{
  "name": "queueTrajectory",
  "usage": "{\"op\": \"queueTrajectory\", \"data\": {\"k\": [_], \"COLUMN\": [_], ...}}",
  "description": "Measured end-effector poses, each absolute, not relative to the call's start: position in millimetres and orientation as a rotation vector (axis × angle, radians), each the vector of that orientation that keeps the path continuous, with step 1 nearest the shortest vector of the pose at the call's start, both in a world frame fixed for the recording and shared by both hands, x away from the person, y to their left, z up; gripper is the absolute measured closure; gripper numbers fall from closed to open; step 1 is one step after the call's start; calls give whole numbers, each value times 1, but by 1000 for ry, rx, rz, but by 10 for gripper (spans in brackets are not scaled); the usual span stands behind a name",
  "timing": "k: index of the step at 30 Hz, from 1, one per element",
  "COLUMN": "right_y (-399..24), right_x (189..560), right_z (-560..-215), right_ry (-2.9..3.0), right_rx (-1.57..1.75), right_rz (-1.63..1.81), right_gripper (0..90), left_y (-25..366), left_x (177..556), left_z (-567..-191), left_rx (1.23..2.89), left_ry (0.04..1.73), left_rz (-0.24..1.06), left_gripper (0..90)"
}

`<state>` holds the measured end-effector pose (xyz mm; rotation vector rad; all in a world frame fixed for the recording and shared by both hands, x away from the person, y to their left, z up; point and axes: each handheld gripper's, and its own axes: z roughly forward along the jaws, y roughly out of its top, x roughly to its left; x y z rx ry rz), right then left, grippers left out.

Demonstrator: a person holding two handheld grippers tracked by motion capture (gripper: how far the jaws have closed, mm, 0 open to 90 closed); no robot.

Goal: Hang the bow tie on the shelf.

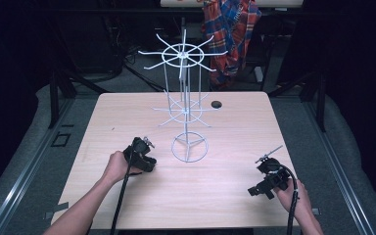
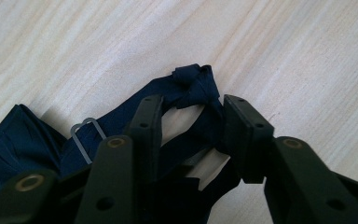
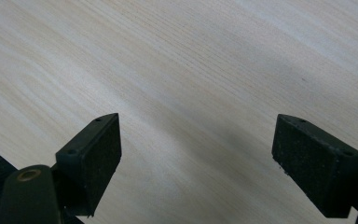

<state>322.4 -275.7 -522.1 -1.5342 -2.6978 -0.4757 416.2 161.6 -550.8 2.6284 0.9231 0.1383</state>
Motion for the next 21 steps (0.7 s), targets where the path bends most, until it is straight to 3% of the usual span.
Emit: {"op": "queueTrajectory", "data": {"k": [17, 21], "right_y": [-276, -276], "right_x": [322, 322], "right_z": [-522, -522], "right_ry": [-2698, -2691], "right_rx": [-1529, -1526], "right_rz": [-469, -475], "right_gripper": [154, 154], "left_y": [158, 162], "left_x": [410, 411], "left_z": [-551, -549], "left_rx": [2637, 2610], "left_ry": [896, 907], "left_rz": [136, 112], "left_gripper": [835, 855]}}
